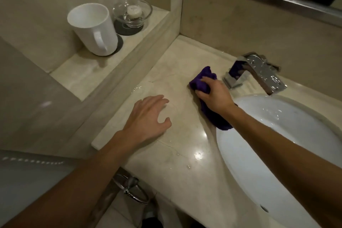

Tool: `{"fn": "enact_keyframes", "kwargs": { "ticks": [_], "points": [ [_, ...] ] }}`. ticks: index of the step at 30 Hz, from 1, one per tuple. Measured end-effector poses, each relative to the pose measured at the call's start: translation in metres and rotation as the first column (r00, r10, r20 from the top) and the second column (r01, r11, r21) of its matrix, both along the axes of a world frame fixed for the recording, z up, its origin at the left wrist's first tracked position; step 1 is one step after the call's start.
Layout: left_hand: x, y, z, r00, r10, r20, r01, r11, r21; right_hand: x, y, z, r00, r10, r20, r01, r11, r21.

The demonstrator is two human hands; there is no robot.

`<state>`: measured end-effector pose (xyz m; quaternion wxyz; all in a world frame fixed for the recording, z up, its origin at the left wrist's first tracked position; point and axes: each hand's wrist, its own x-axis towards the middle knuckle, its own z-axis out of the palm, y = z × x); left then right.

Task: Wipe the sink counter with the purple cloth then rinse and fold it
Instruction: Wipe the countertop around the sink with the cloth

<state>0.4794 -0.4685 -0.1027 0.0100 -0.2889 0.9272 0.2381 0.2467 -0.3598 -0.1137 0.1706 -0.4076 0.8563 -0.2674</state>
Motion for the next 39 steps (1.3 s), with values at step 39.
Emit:
{"fn": "enact_keyframes", "kwargs": {
  "ticks": [39],
  "points": [
    [0.019,-0.023,-0.002,0.956,0.183,-0.231,-0.175,0.983,0.058,-0.029,-0.132,0.005,0.883,0.47,-0.008,-0.462,0.87,0.171]
  ]
}}
